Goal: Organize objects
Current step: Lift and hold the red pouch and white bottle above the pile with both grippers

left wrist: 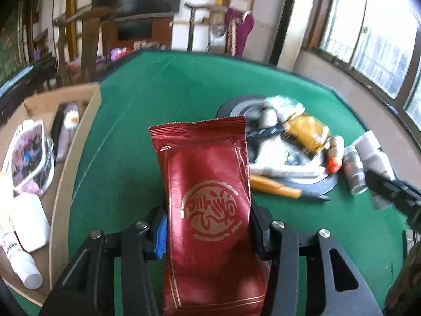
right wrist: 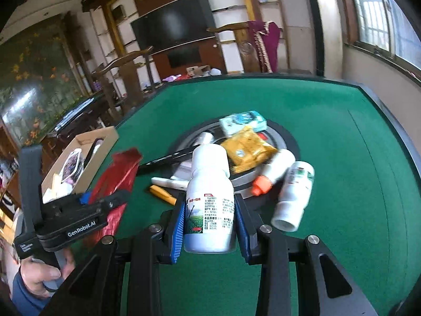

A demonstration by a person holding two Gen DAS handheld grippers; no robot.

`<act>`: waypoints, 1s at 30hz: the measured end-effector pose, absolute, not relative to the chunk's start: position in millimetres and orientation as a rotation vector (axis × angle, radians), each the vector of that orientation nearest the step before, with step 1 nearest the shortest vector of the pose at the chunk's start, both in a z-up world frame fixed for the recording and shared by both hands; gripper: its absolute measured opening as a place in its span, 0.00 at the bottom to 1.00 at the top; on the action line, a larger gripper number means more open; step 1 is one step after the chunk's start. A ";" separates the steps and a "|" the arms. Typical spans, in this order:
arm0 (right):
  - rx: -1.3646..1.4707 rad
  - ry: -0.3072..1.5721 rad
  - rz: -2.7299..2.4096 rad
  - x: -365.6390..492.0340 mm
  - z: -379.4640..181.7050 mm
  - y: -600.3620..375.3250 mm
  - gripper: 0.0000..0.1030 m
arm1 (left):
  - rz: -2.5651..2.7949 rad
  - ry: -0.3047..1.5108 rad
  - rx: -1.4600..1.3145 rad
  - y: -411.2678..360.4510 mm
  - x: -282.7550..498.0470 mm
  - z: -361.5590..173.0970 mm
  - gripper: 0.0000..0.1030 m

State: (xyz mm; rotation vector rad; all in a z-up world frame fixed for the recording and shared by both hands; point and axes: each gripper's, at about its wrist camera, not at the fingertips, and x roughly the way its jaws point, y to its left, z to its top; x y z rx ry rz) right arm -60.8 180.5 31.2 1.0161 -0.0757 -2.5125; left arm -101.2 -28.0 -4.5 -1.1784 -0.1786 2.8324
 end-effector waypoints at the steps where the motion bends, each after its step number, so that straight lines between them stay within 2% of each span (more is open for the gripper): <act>1: 1.013 -0.074 -2.506 -59.2 31.3 177.7 0.36 | 2.858 -0.159 -1.127 -26.0 -97.7 1.3 0.46; 9: 0.968 -0.087 -2.493 -52.7 34.0 171.9 0.36 | 3.001 -0.128 -0.843 -25.4 -78.3 28.7 0.46; 30: 0.991 -0.052 -2.461 -54.6 23.6 162.5 0.36 | 3.037 -0.068 -0.855 -21.8 -77.3 26.7 0.47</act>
